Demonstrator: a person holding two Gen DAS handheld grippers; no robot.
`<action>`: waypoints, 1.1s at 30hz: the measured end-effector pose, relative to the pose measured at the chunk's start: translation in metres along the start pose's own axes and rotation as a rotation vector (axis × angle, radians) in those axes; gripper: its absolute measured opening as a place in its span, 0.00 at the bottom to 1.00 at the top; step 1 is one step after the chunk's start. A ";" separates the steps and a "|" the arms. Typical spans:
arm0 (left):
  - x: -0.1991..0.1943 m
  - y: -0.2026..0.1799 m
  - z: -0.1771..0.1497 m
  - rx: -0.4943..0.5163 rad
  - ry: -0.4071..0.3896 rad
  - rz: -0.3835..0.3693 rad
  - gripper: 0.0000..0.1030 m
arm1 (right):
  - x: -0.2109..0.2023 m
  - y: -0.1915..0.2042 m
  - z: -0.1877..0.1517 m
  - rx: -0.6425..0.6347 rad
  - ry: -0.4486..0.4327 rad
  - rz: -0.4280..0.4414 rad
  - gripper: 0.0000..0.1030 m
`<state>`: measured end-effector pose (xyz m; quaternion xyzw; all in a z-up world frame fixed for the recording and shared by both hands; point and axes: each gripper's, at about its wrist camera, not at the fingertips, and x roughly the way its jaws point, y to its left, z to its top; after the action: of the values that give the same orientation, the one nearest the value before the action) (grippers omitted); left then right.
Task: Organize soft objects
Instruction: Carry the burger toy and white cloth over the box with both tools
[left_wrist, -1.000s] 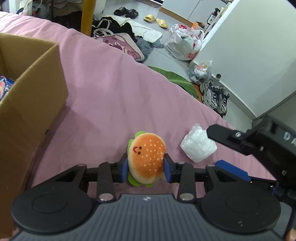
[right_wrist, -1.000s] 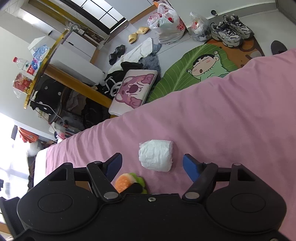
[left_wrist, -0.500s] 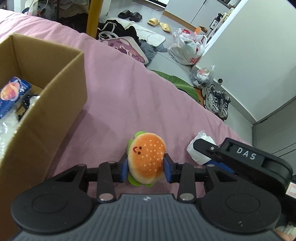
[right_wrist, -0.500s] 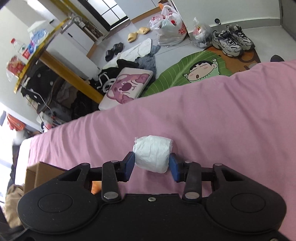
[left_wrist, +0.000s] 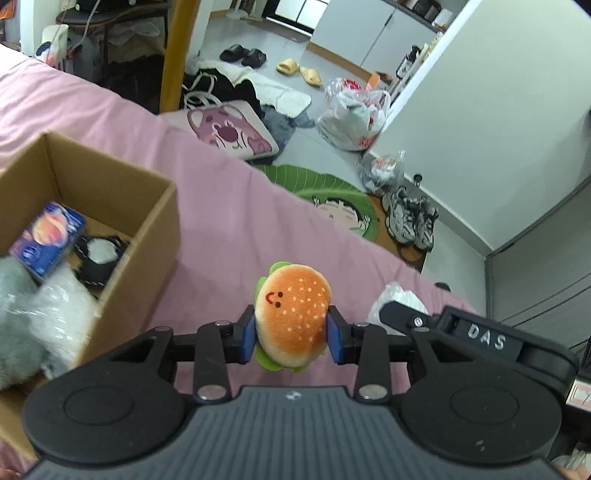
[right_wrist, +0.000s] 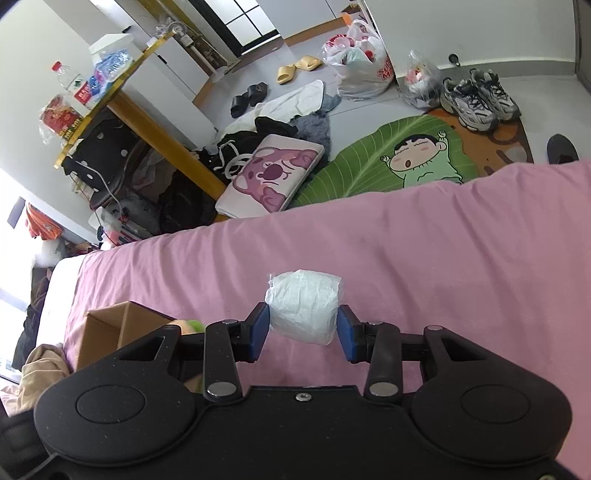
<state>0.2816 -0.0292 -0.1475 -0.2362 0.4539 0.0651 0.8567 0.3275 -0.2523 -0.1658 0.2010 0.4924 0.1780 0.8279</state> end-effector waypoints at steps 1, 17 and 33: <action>-0.005 0.001 0.002 -0.001 -0.006 -0.003 0.36 | -0.003 0.001 0.000 -0.002 -0.003 0.003 0.38; -0.088 0.032 0.032 0.021 -0.085 -0.007 0.36 | -0.045 0.040 -0.005 -0.097 -0.036 0.072 0.38; -0.120 0.090 0.065 -0.007 -0.142 0.047 0.36 | -0.053 0.076 -0.014 -0.152 -0.073 0.146 0.38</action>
<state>0.2311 0.0924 -0.0512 -0.2234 0.3972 0.1035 0.8841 0.2833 -0.2114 -0.0938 0.1795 0.4312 0.2673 0.8428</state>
